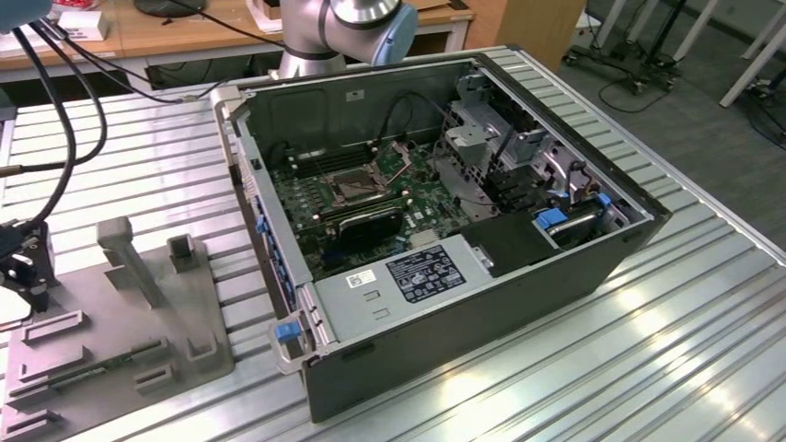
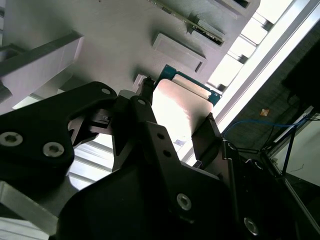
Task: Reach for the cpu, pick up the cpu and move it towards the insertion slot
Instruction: 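Pick up the cpu and move it towards the insertion slot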
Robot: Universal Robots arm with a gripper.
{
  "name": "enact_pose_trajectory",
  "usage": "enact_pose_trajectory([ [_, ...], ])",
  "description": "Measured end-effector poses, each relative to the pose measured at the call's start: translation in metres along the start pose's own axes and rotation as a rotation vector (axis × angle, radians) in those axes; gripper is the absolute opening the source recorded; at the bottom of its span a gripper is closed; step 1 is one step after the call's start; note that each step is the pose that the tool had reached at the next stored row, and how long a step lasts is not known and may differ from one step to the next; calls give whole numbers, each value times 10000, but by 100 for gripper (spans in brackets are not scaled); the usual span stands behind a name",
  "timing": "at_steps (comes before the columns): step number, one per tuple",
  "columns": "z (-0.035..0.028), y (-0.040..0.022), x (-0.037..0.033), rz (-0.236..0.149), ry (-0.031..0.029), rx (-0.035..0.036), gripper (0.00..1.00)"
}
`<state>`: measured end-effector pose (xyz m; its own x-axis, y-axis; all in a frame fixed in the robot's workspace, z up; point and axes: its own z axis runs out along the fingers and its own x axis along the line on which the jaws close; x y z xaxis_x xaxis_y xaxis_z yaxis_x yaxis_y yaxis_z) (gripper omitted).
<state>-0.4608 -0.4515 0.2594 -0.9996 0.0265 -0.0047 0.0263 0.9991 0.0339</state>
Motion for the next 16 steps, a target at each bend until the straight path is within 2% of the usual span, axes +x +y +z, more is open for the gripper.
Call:
enact_pose_trajectory([
  [16, -55, 2, 0, 0, -1, 0, 55],
])
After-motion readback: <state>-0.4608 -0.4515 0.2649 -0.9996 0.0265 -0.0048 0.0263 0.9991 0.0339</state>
